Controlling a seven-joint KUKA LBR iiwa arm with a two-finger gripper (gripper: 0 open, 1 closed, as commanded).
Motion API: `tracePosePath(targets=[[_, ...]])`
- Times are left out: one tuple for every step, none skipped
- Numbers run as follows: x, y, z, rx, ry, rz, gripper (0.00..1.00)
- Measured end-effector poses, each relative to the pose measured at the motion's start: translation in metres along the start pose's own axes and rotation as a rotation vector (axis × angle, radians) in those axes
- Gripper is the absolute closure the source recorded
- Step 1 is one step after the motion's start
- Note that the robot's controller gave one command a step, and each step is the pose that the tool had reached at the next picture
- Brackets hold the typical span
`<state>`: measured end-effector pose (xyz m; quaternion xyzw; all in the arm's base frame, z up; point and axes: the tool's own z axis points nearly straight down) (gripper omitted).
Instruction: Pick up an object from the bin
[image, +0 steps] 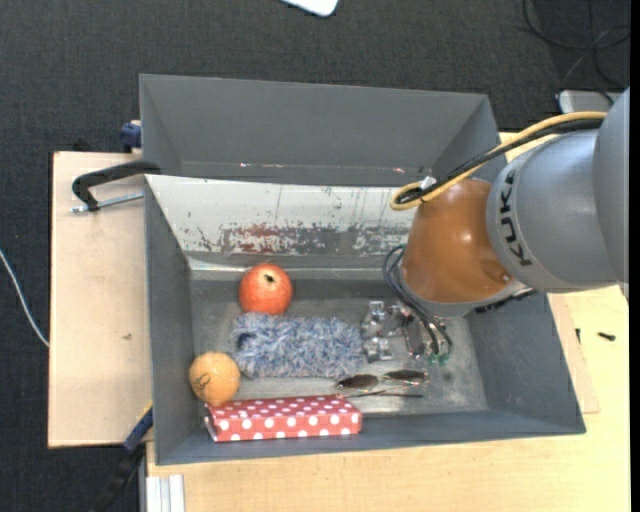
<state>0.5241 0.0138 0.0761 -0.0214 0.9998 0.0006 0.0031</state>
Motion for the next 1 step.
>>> tracePosePath(targets=[[-0.0769, 0.0101, -0.1352, 0.0, 0.0, 0.069, 1.0]])
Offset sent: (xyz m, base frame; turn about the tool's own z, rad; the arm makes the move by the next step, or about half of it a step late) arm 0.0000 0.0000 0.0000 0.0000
